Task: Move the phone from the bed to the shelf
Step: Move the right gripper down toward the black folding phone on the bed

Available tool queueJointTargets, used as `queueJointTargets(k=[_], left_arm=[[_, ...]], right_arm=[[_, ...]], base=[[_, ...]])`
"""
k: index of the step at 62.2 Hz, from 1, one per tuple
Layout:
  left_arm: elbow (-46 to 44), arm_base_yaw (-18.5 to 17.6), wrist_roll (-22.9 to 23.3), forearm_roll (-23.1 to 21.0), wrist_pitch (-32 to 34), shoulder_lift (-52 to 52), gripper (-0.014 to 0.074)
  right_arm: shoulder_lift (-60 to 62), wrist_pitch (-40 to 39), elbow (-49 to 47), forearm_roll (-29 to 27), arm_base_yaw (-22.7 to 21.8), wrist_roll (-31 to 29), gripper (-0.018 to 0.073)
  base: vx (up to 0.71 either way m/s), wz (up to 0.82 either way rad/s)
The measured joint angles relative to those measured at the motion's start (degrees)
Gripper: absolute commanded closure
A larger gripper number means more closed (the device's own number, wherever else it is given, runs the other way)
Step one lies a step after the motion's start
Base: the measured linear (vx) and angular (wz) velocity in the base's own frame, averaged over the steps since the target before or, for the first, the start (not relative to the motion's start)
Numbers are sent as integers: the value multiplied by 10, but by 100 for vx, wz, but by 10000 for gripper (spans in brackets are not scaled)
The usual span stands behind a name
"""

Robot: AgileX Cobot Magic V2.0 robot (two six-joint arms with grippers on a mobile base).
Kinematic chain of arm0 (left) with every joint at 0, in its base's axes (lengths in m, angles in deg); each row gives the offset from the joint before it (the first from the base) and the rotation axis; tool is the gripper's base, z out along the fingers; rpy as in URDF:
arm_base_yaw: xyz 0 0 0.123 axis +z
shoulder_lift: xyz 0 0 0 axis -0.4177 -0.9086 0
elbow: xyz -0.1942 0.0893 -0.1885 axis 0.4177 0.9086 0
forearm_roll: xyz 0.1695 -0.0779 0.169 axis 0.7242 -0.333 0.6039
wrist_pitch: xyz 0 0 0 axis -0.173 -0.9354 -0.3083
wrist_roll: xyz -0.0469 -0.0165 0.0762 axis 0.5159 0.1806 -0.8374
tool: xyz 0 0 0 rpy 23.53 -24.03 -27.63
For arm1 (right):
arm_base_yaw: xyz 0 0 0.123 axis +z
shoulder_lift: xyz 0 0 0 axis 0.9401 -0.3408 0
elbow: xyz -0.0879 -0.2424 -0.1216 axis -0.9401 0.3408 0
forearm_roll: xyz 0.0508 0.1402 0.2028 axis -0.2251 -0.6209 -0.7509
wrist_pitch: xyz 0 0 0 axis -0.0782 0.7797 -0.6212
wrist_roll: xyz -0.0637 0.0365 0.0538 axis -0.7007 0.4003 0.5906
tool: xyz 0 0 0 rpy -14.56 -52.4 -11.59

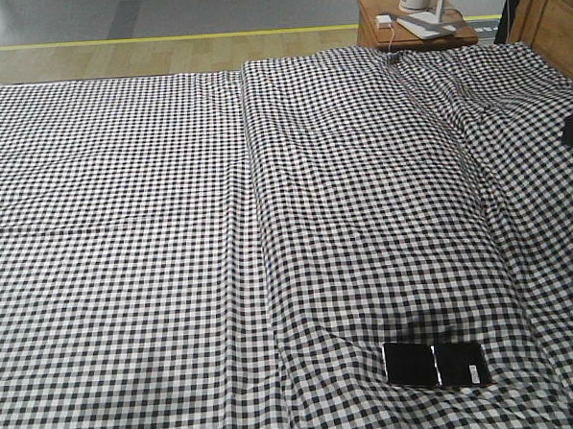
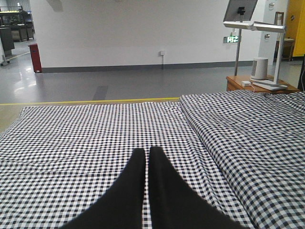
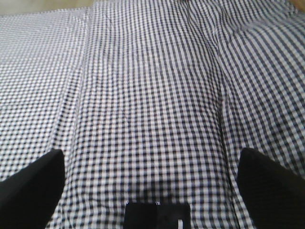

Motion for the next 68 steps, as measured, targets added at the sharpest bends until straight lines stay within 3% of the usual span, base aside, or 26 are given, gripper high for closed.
queueJointTargets(k=[15,32,44,68], left_arm=[[0,0,0,0,0,0,595],[0,0,0,0,0,0,595],[0,0,0,0,0,0,595],[0,0,0,0,0,0,595]], right_arm=[[-74,89,-71,-32,-114,-22,-140],[-221,130,-80,-189,-232,-192,-123],[-360,125,-83,-247,-262,-290,-115],[-634,104,-97,-350,-263,-470,-102]], base=[[0,0],[0,0],[0,0],[0,0]])
